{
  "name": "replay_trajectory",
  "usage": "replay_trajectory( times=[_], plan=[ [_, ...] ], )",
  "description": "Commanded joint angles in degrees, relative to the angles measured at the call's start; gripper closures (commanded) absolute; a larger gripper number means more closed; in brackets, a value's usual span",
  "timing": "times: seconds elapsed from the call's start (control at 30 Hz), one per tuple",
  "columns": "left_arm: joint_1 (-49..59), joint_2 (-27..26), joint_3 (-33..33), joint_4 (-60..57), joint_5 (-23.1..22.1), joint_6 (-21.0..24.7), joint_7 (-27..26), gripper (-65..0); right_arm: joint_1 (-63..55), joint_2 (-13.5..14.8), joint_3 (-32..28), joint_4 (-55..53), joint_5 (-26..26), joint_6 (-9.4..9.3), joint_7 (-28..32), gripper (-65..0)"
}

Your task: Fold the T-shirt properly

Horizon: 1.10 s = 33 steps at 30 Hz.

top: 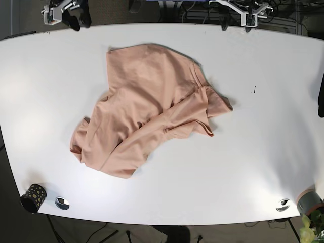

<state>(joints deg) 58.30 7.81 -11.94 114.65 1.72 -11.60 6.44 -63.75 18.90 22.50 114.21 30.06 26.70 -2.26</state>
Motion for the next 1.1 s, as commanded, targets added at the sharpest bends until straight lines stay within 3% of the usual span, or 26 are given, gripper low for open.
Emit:
replay_trajectory(
  times=[0.0,0.2,0.37,0.57,0.77,0.87,1.07],
  plan=[
    [-1.47,-0.03,-0.14,0.91,-0.35,0.21,-0.94,-40.1,1.99,0.23,0.49,1.43,2.77,0.25,-3.14,-20.8],
    [-8.33,0.14,-0.23,0.82,-0.35,0.47,-0.94,-41.0,10.25,0.23,0.75,1.43,9.72,0.25,-13.96,-20.8],
    [-11.93,0.14,-0.23,0.82,-0.35,0.47,-0.85,-48.8,17.2,0.49,0.49,1.43,15.78,0.25,-24.24,-23.3],
    [-14.83,-0.3,-0.32,0.65,0.0,0.47,-0.77,-49.9,27.22,0.05,0.4,1.08,16.92,0.25,-38.66,-39.2],
    [-17.56,-0.3,-3.57,0.47,0.17,0.39,-0.77,-49.9,36.54,-3.29,0.14,1.0,16.84,0.33,-51.85,-38.0],
    [-18.7,-0.3,-4.98,0.38,0.17,0.3,-0.77,-49.9,40.93,-3.29,-3.21,0.91,16.31,1.92,-57.03,-38.0],
    [-20.72,-0.39,-7.44,0.38,0.09,0.21,-0.77,-49.9,45.86,-1.36,-12.0,-0.24,16.31,5.08,-57.56,-38.0]
  ],
)
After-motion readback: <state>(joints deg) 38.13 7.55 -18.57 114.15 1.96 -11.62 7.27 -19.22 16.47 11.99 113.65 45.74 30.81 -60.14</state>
